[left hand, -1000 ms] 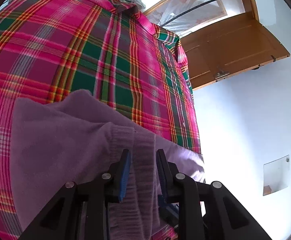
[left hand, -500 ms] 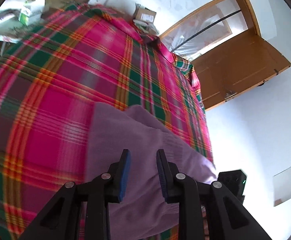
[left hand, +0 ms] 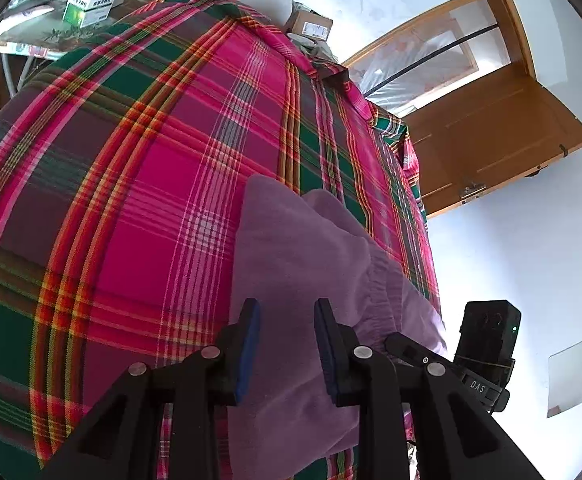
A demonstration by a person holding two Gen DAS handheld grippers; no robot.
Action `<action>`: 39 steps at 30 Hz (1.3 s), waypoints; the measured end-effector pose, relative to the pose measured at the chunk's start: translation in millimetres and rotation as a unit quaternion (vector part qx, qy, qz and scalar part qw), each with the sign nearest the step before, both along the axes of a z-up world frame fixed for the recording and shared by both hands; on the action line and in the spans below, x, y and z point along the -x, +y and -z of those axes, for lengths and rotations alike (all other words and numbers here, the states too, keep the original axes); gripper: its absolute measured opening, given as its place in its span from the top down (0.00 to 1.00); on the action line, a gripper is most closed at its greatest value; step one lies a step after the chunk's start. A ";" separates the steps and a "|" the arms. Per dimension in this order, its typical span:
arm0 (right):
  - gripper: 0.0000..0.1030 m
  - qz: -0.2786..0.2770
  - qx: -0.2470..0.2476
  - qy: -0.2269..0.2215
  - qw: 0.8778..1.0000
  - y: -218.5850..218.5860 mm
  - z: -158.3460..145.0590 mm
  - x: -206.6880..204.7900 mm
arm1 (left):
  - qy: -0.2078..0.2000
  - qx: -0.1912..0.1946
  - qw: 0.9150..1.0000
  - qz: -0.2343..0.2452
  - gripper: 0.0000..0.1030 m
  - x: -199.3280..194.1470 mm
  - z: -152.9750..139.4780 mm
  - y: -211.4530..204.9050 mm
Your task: Fold clothes
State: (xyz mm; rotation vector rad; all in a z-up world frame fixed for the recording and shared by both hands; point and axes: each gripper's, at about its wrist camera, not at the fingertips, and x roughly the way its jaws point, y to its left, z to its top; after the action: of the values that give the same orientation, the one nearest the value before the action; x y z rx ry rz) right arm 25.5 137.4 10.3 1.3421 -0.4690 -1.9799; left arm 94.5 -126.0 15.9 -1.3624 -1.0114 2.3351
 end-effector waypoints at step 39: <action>0.79 0.078 -0.044 0.074 0.993 55.1 -15.1 -33.4 | -0.037 0.026 0.999 0.006 0.67 5.8 12.4 23.3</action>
State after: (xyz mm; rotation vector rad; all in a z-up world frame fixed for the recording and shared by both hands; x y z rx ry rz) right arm 58.9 192.6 25.4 1.2328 -0.4326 -2.2326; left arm 88.7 -102.7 3.5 -1.4811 -0.9651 2.3328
